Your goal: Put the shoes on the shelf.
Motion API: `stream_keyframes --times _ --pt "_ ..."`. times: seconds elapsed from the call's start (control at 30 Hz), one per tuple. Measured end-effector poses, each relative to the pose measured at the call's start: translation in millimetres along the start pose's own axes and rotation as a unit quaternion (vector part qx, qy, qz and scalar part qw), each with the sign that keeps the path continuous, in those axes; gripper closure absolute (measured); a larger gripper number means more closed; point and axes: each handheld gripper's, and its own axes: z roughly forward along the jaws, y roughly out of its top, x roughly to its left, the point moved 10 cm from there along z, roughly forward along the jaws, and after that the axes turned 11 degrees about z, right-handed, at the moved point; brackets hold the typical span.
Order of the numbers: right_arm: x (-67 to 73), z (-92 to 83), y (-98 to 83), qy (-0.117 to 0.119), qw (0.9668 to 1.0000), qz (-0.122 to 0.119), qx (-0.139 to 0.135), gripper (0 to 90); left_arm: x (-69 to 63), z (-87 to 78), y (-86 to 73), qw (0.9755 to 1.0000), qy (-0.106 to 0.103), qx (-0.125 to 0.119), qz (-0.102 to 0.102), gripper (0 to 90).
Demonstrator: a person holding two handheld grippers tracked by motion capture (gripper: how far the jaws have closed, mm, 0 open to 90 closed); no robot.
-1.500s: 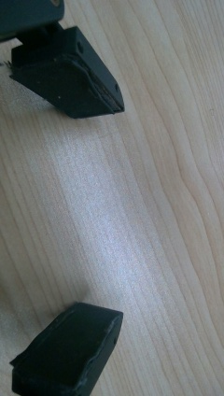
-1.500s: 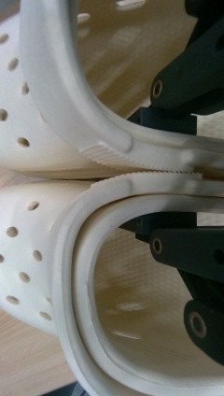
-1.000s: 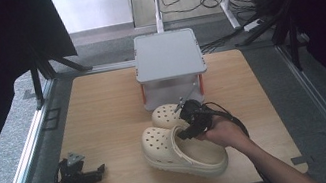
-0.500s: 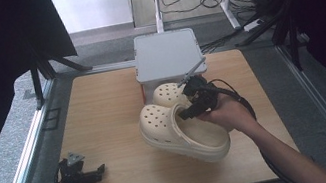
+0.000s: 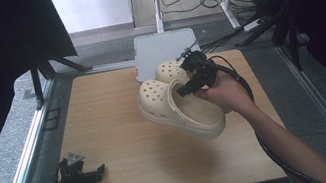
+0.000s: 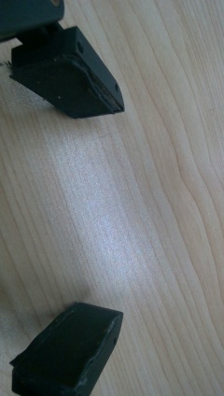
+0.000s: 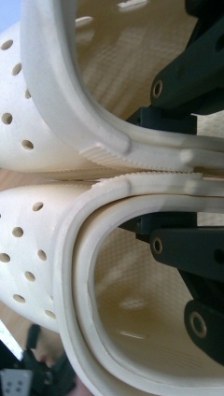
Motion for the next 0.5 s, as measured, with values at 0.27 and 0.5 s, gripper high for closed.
stream_keyframes --times 0.27,0.5 --pt "-13.7 1.3 29.7 -0.023 0.9992 0.032 -0.011 64.1 0.1 0.0 0.0 1.0000 0.000 0.000 0.000 3.3" --pt "-28.9 7.9 56.8 -0.052 0.9959 0.069 -0.025 64.1 0.4 0.3 0.2 1.0000 0.002 -0.002 0.001 3.2"
